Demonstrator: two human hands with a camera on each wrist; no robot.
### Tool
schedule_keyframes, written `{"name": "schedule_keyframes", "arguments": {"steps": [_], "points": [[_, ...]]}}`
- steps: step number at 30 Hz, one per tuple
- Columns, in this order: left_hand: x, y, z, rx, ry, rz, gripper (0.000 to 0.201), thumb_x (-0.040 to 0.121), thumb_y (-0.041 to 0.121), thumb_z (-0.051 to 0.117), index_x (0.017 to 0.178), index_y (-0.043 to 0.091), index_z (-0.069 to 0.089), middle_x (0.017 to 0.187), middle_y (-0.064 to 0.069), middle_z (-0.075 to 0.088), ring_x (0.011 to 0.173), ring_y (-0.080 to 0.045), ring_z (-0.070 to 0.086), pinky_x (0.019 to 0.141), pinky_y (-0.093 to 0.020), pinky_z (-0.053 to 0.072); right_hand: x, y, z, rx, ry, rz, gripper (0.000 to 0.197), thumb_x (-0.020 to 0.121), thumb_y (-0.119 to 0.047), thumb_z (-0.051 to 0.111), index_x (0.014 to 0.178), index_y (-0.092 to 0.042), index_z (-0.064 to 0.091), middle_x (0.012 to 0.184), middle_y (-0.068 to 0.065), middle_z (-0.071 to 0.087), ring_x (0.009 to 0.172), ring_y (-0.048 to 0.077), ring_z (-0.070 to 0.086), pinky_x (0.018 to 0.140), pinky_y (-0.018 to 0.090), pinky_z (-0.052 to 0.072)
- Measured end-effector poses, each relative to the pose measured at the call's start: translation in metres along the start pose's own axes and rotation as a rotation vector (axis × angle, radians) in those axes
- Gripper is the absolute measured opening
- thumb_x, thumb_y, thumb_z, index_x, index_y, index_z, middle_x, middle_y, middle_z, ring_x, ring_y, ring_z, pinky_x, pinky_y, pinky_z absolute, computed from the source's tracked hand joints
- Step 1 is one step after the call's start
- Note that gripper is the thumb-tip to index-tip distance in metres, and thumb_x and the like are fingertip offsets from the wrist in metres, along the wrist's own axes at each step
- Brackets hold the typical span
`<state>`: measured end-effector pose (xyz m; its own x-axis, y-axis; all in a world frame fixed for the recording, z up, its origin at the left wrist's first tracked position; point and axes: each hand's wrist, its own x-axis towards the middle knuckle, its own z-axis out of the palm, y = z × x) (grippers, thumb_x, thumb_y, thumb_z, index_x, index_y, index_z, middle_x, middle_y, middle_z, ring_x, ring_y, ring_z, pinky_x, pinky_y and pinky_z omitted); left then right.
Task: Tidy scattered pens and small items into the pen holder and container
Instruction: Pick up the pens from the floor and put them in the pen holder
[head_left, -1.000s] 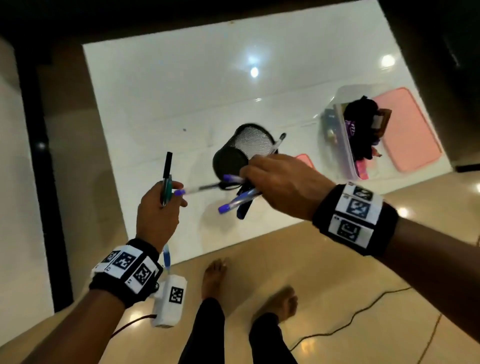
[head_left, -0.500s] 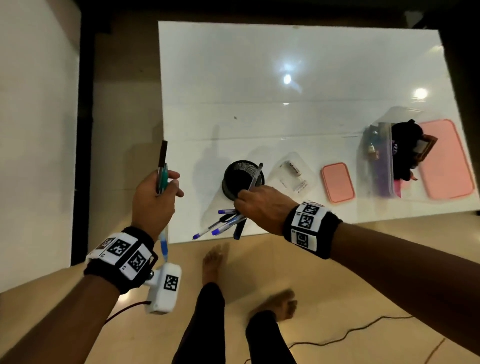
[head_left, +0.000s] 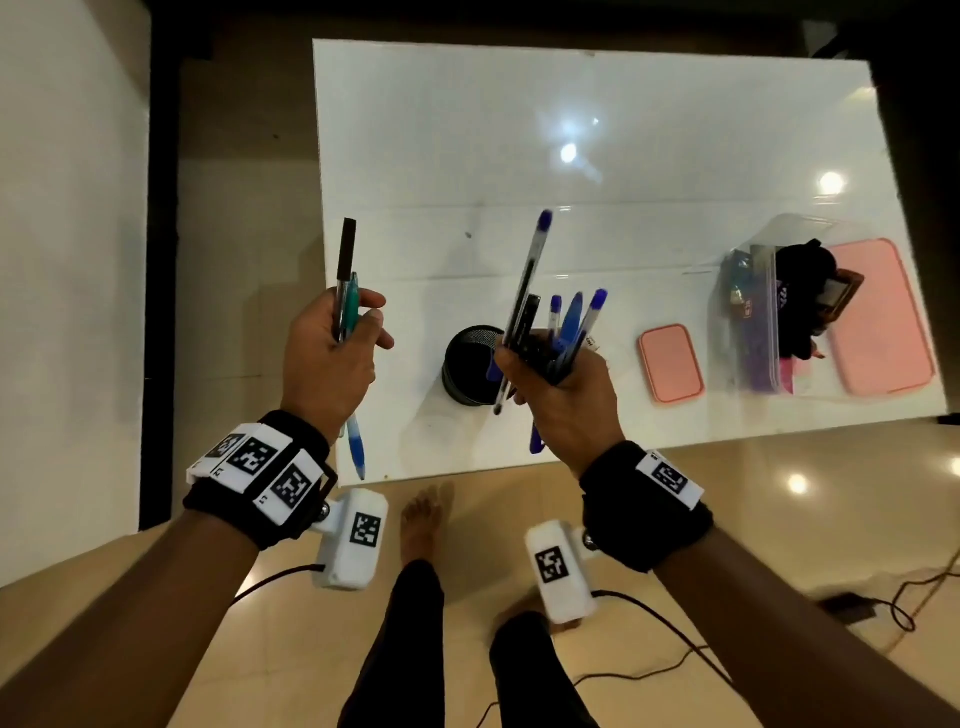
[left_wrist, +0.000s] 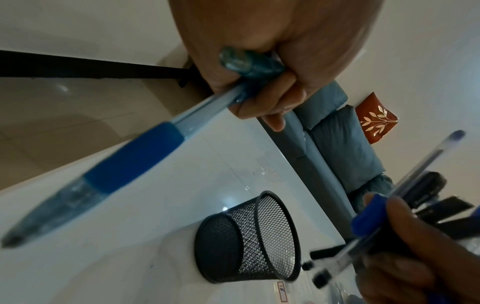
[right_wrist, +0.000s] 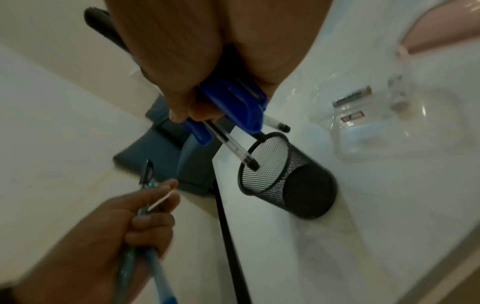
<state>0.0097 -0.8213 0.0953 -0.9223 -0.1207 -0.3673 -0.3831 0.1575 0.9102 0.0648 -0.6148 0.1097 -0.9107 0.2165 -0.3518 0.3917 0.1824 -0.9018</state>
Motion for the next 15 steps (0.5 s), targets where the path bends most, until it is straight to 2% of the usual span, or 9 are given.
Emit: {"name": "schedule_keyframes", "arguments": {"steps": [2, 4, 5, 7, 9, 12, 14, 15], "points": [[-0.004, -0.004, 0.003, 0.001, -0.011, -0.015, 0.012, 0.097, 0.014, 0.053, 0.104, 0.011, 0.062, 0.075, -0.009, 0.064, 0.039, -0.003, 0.041, 0.040, -0.016, 0.035, 0.000, -0.001, 0.011, 0.123, 0.010, 0.034, 0.015, 0.090, -0.020, 0.068, 0.094, -0.005, 0.071, 0.080, 0.006, 0.073, 0.063, 0.008, 0.062, 0.064, 0.024, 0.052], [-0.008, -0.005, 0.009, -0.012, -0.030, -0.022, 0.012, 0.097, 0.013, 0.053, 0.104, 0.010, 0.062, 0.074, -0.010, 0.064, 0.039, -0.003, 0.040, 0.040, -0.017, 0.036, 0.001, -0.007, 0.021, 0.176, 0.047, 0.024, 0.009, 0.090, -0.020, 0.068, 0.089, -0.013, 0.073, 0.074, 0.009, 0.070, 0.060, 0.011, 0.061, 0.066, 0.032, 0.054], [-0.010, -0.005, 0.012, -0.007, -0.042, -0.020, 0.012, 0.097, 0.013, 0.053, 0.104, 0.009, 0.062, 0.074, -0.010, 0.064, 0.040, -0.003, 0.041, 0.040, -0.017, 0.036, 0.003, -0.010, 0.024, 0.188, 0.063, 0.021, 0.008, 0.090, -0.021, 0.068, 0.088, -0.017, 0.073, 0.072, 0.009, 0.069, 0.059, 0.011, 0.060, 0.066, 0.033, 0.054], [-0.013, -0.006, 0.019, 0.010, -0.061, -0.007, 0.012, 0.097, 0.013, 0.053, 0.103, 0.010, 0.062, 0.074, -0.010, 0.064, 0.041, -0.003, 0.042, 0.041, -0.017, 0.037, 0.007, -0.014, 0.027, 0.202, 0.089, 0.017, 0.010, 0.090, -0.023, 0.068, 0.094, -0.015, 0.073, 0.070, 0.008, 0.067, 0.057, 0.010, 0.058, 0.063, 0.029, 0.053], [-0.012, -0.006, 0.026, 0.027, -0.071, 0.008, 0.011, 0.097, 0.014, 0.053, 0.101, 0.013, 0.063, 0.074, -0.009, 0.064, 0.043, -0.003, 0.045, 0.044, -0.019, 0.038, 0.012, -0.013, 0.026, 0.181, 0.108, 0.016, 0.014, 0.089, -0.025, 0.069, 0.096, -0.013, 0.073, 0.068, 0.008, 0.066, 0.056, 0.011, 0.058, 0.062, 0.030, 0.052], [-0.011, -0.005, 0.037, 0.016, -0.081, 0.021, 0.011, 0.097, 0.014, 0.052, 0.100, 0.015, 0.063, 0.073, -0.008, 0.065, 0.044, -0.003, 0.047, 0.047, -0.022, 0.038, 0.017, -0.002, 0.022, 0.082, 0.108, 0.050, 0.019, 0.088, -0.028, 0.070, 0.088, -0.009, 0.071, 0.063, 0.007, 0.067, 0.056, 0.015, 0.062, 0.066, 0.038, 0.057], [-0.009, -0.004, 0.042, 0.002, -0.083, 0.031, 0.012, 0.097, 0.014, 0.052, 0.100, 0.013, 0.063, 0.072, -0.008, 0.065, 0.044, -0.003, 0.048, 0.050, -0.022, 0.038, 0.019, 0.009, 0.022, 0.049, 0.104, 0.102, 0.020, 0.087, -0.026, 0.071, 0.088, -0.005, 0.070, 0.069, 0.008, 0.071, 0.059, 0.016, 0.067, 0.071, 0.043, 0.060], [-0.008, -0.004, 0.044, -0.002, -0.085, 0.041, 0.012, 0.097, 0.014, 0.052, 0.101, 0.012, 0.063, 0.073, -0.008, 0.064, 0.045, -0.003, 0.048, 0.051, -0.022, 0.038, 0.020, 0.015, 0.022, 0.033, 0.111, 0.126, 0.020, 0.087, -0.024, 0.072, 0.090, -0.005, 0.070, 0.072, 0.008, 0.072, 0.059, 0.014, 0.068, 0.071, 0.041, 0.060]]}}
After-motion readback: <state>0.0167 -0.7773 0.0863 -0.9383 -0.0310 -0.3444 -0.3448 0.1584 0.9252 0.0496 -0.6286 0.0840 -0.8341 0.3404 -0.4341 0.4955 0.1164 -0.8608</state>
